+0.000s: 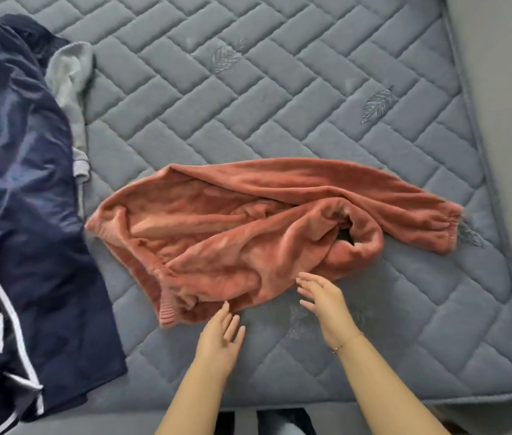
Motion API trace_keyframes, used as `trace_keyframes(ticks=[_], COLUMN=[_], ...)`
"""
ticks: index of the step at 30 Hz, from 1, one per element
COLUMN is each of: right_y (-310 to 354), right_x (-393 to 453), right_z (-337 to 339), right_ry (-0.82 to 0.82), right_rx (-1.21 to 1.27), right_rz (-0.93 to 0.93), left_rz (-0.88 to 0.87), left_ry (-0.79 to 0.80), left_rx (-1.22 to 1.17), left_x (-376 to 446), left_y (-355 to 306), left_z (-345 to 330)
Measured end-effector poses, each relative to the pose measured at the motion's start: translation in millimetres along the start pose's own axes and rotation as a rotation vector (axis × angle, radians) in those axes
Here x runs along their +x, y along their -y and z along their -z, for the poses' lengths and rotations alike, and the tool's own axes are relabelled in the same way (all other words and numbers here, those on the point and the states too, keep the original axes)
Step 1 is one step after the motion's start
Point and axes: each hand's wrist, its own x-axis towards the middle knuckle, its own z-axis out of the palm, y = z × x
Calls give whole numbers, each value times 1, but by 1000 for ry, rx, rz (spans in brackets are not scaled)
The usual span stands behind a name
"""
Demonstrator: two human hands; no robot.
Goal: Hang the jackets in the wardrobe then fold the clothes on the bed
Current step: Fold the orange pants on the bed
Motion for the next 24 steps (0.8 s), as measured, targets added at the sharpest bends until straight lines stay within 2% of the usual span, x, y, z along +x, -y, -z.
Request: trace_keyframes(ticks=[2, 5, 8, 9, 11, 14, 17, 20, 22, 24], right_y=[-18, -31, -28, -26, -26, -34, -49, -75, -95, -110], right_x=[10, 25, 43, 46, 48, 36, 16, -5, -15, -25], right_z=[-24, -51, -63, -66, -68, -69, -81, -95, -101, -102], right_ry=[-21, -123, -186, -186, -190, -217, -243, -286, -396, -500], right_rx=[141, 434, 613, 610, 451, 188, 156, 156, 181, 200], right_rz=[-130, -312, -311, -278, -179, -29, 52, 56, 0, -82], left_rz=[24, -15, -135, -178, -245, -408, -512, -450, -264, -220], left_ry=[-65, -54, -9, 25, 67, 12, -81, -50, 79, 21], left_rx=[-76, -190, -259, -263, -253, -156, -136, -355, -586, -551], left_x=[13, 32, 35, 30, 18, -2, -15, -15, -12, 0], left_y=[-21, -55, -83, -90, -100, -103, -107, -115, -120, -114], left_z=[13, 21, 21, 22, 29, 63, 107, 147, 169, 186])
